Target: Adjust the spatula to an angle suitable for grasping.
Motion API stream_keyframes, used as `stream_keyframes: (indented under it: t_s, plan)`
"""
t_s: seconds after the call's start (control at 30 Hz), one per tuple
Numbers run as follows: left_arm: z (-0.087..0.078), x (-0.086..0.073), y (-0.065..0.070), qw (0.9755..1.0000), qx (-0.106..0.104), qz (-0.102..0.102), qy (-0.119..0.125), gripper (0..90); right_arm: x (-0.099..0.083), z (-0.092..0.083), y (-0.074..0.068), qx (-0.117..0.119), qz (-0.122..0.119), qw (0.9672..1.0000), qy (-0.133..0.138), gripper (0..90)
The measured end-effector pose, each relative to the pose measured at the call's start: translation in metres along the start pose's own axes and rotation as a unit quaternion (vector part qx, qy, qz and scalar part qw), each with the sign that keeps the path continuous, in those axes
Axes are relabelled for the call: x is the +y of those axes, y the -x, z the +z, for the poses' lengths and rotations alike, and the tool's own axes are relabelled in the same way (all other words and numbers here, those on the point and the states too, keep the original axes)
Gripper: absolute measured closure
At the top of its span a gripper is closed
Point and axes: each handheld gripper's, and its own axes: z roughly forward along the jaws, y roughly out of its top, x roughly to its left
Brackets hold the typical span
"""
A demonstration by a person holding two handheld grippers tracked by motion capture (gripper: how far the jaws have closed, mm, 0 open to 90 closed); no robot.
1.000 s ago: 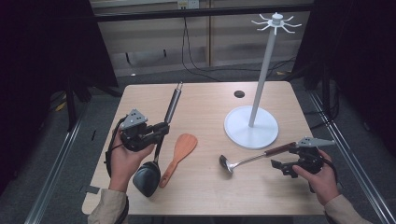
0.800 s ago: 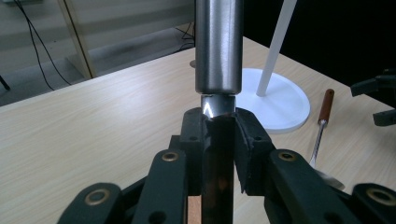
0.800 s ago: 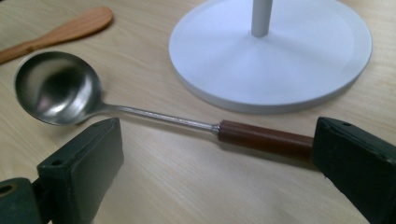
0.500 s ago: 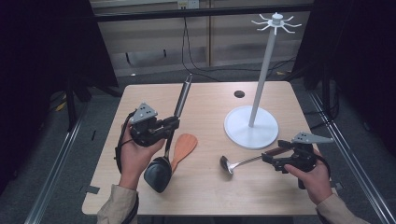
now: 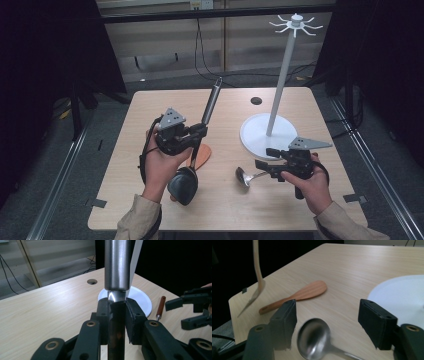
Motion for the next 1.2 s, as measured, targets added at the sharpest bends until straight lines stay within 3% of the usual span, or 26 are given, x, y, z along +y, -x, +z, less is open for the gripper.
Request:
stream_keyframes:
  t_s: [0.07,0.27,0.4,0.73,1.0,1.2]
  plan:
    - [0.003,0.001,0.003,1.0,0.0,-0.002,0.001,75.4,0.003,0.005,-0.006,0.002,-0.008,1.0,0.003,38.3]
    - [0.012,0.005,0.01,0.9999,-0.007,-0.004,0.009,75.3,0.01,0.023,-0.024,0.037,-0.008,0.9993,-0.003,45.2]
    - [0.017,0.007,0.013,0.9999,-0.007,-0.007,0.009,75.3,0.015,0.033,-0.034,0.048,-0.022,0.9986,-0.003,47.9]
    - [0.024,0.008,0.019,0.9999,-0.002,-0.009,0.01,75.3,0.027,0.053,-0.058,0.062,-0.028,0.9977,0.006,58.1]
    - [0.028,0.007,0.023,0.9998,-0.002,-0.015,0.009,75.3,0.033,0.065,-0.067,0.055,0.014,0.9982,0.02,65.5]
    - [0.03,0.005,0.026,0.9997,0.0,-0.025,0.005,75.3,0.036,0.07,-0.072,0.046,0.026,0.9983,0.026,69.3]
